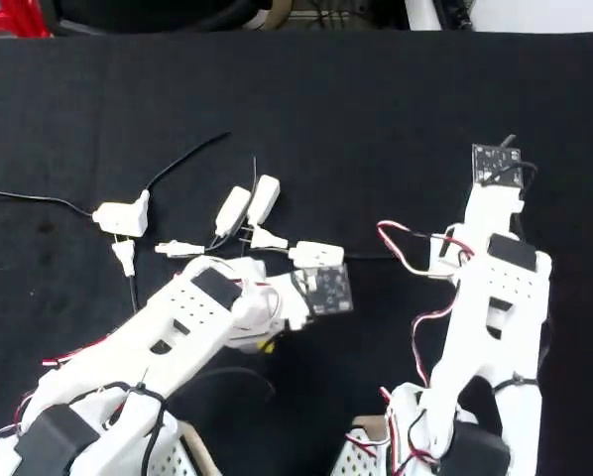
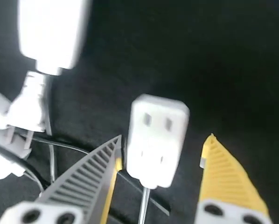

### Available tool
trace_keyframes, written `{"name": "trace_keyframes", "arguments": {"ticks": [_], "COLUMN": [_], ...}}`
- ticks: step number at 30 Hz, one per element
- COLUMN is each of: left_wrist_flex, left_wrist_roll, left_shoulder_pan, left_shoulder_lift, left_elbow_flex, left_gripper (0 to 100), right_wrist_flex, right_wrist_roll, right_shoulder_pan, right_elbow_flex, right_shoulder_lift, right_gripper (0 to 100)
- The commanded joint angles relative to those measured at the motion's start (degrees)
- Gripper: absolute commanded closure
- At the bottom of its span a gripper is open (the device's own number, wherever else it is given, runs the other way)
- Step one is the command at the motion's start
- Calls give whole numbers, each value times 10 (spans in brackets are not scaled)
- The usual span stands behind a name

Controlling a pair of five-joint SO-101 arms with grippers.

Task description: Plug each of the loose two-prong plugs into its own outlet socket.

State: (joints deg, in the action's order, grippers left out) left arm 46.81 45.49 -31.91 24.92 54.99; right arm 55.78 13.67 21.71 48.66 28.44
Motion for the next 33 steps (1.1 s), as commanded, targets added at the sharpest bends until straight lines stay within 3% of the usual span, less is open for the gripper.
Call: {"name": "trace_keyframes", "arguments": {"ticks": [1, 10, 17, 29, 33], "left_wrist_flex": [-62, 4, 23, 22, 37], "left_wrist_roll": [-45, -45, -77, -279, -301], "left_shoulder_pan": [-2, -1, -5, -3, 5], "left_shoulder_lift": [-1, 0, 0, -1, 0], "left_elbow_flex": [18, 20, -11, -52, -51], "left_gripper": [733, 735, 928, 926, 829], "right_wrist_flex": [-11, -24, -23, -24, -25], "right_wrist_roll": [-4, -4, -4, -5, -5], "right_shoulder_pan": [2, 2, -4, -7, -6], "right_elbow_flex": [4, 24, 24, 25, 25], "right_shoulder_lift": [34, 59, 59, 58, 58], "right_gripper": [986, 986, 986, 986, 986]}}
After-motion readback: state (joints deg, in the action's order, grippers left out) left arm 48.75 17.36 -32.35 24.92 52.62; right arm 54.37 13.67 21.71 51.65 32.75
